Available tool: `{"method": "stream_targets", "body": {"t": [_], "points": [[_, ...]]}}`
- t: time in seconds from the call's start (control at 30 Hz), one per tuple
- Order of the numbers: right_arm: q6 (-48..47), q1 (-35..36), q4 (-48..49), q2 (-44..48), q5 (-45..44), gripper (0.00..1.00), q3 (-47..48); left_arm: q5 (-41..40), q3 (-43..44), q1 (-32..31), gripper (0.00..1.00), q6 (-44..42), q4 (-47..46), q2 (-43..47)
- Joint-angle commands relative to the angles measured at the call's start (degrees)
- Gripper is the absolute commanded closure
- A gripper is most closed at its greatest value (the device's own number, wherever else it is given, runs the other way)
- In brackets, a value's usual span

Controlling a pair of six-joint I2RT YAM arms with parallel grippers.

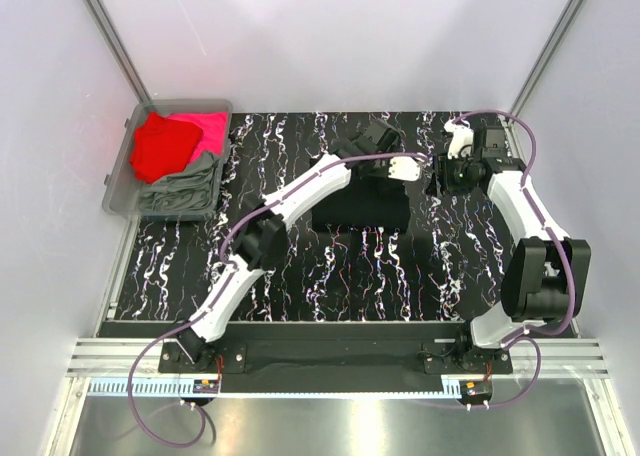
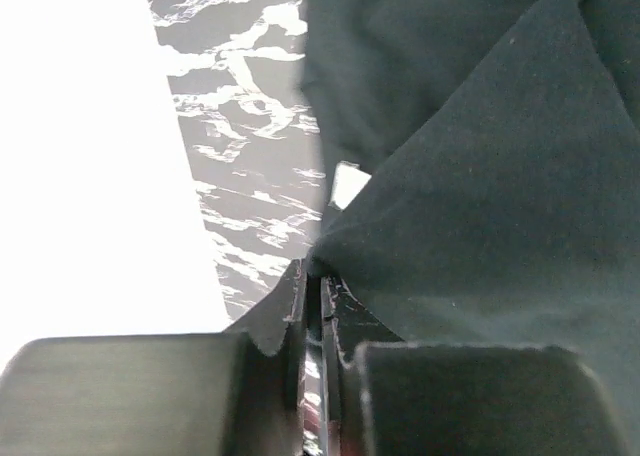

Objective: Fold and stack the t-shirts
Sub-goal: Fold the tshirt

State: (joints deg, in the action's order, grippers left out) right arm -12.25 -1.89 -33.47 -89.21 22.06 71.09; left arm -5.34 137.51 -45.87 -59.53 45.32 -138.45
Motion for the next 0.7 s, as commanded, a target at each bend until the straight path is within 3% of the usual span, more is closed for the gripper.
{"method": "stream_targets", "body": {"t": [0.0, 0.03, 0.1, 0.13, 0.17, 0.23, 0.33, 0.43, 0.53, 0.67], "points": [[1.4, -0.2, 2.1, -0.5, 1.1, 0.47, 1.8, -7.6, 2.0, 2.7, 0.7, -10.1, -13.4, -5.9], [1.2, -0.2, 2.1, -0.4, 1.1, 0.46, 1.5, -8.3, 0.3, 3.1, 0.58, -11.1, -17.3, -6.0], [0.7, -0.2, 2.1, 0.1, 0.5, 0.46, 1.0, -9.6, -3.1, 3.8, 0.44, -10.6, -25.3, -5.8], [0.7, -0.2, 2.2, 0.4, 0.3, 0.46, 0.9, -10.4, -3.4, 3.9, 0.24, -9.8, -26.2, -5.8], [0.3, -0.2, 2.1, 0.5, 0.1, 0.46, 0.8, -11.9, -4.4, 3.9, 0.12, -7.9, -29.0, -5.4], [0.3, -0.2, 1.7, 1.3, 0.1, 0.45, 0.6, -14.9, -6.0, 3.8, 0.04, -4.5, -30.4, -2.5], [-0.1, -0.2, 0.1, 1.8, 1.5, 0.44, 1.2, -18.7, -16.4, 3.5, 0.01, 2.1, -35.5, 6.2], [-1.8, -0.1, -1.0, 1.1, 3.2, 0.44, 1.7, -19.2, -23.1, 3.8, 0.01, 9.7, -34.0, 15.4], [-3.2, 0.0, -1.2, -3.2, 4.1, 0.45, 4.4, -14.5, -26.8, 6.2, 0.05, 20.6, -24.1, 21.4], [-3.5, 0.7, -0.9, -11.5, 5.4, 0.5, 11.1, -2.3, -17.3, 12.1, 0.17, 31.8, -3.3, 19.6]]}}
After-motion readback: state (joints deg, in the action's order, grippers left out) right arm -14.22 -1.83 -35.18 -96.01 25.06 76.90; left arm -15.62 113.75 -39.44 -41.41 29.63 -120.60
